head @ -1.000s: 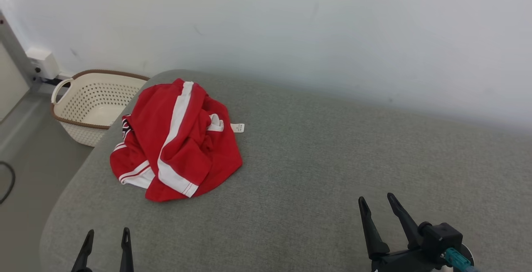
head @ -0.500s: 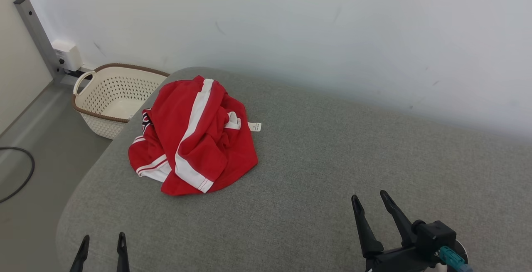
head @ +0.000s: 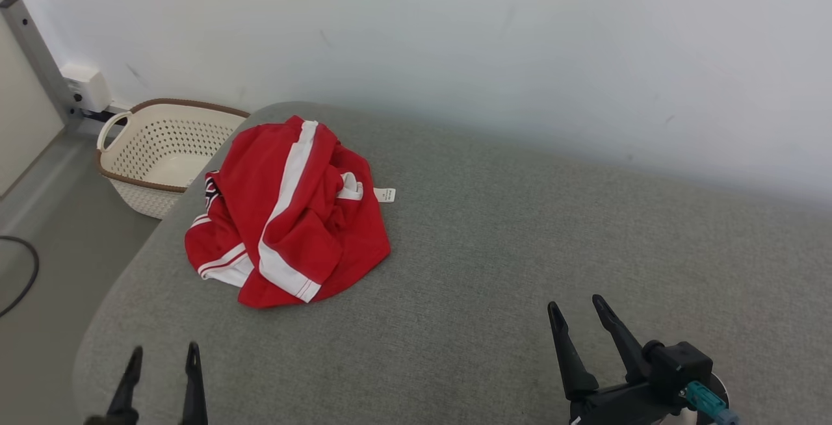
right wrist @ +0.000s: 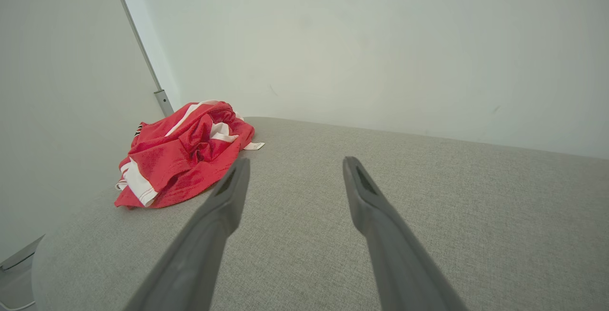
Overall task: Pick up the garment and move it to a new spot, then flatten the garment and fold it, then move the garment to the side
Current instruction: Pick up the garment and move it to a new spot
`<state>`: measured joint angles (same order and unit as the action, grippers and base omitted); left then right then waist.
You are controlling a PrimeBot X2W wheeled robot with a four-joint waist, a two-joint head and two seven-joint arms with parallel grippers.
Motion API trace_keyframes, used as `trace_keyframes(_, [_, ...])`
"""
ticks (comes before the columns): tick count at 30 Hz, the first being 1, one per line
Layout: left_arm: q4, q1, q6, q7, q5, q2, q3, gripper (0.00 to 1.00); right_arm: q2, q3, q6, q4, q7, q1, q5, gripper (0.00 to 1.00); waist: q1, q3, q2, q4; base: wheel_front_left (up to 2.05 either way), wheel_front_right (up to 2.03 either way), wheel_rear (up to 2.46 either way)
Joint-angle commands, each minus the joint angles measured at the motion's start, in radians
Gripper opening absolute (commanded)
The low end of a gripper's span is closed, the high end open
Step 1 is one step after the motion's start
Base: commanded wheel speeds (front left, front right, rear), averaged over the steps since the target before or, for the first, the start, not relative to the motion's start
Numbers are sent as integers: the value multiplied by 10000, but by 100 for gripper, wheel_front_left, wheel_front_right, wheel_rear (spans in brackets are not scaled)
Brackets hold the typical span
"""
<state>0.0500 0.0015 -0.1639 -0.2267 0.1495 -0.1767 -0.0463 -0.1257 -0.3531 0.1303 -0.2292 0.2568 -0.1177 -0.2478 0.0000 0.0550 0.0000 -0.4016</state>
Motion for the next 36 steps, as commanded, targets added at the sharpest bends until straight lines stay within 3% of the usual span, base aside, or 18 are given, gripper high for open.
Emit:
trace_keyframes(1, [-11, -337, 88, -27, 112, -101, 12, 100, -50, -24, 8, 3, 65, -115, -90, 100, 0, -93, 0, 146, 0, 0, 0])
trace_keyframes(18, [-83, -4167, 1000, 1114, 516, -1212, 171, 100, -375, -69, 8, 217, 46, -737, -176, 100, 0, -1164, 0, 1702, 0, 0, 0])
trace_keyframes(28, [1445, -6204, 1340, 1630, 878, -1785, 383, 100, -591, -20, 8, 693, 56, -1319, -262, 100, 0, -2372, 0, 2836, 0, 0, 0])
trace_keyframes(36, [3018, -7300, 1341, 1668, 1173, -2049, 690, 100, -648, 42, 6, 784, 77, -1608, -334, 100, 0, -2909, 0, 3455, 0, 0, 0])
